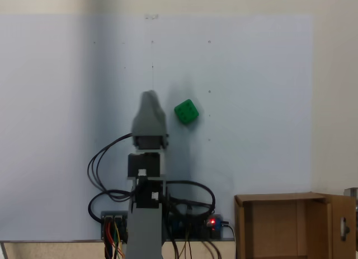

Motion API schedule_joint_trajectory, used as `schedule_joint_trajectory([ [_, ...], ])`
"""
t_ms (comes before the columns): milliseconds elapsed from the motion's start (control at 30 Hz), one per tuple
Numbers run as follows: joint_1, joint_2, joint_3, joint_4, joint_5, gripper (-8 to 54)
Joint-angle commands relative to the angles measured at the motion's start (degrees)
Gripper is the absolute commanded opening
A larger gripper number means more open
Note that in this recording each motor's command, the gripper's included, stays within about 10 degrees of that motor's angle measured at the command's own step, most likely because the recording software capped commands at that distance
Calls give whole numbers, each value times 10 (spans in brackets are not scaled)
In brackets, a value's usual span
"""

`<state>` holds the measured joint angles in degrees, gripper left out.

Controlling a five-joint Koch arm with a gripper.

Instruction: Grasp a green dice and put it in the bin.

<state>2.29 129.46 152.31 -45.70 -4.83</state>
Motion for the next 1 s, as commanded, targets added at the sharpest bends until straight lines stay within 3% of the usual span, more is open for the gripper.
schedule_joint_trajectory([
  [0, 18, 60, 99, -100, 17, 430],
  [367, 20, 59, 95, -100, 17, 413],
  [433, 17, 59, -32, 76, 19, 414],
  [967, 23, 62, -443, 591, 31, 416],
])
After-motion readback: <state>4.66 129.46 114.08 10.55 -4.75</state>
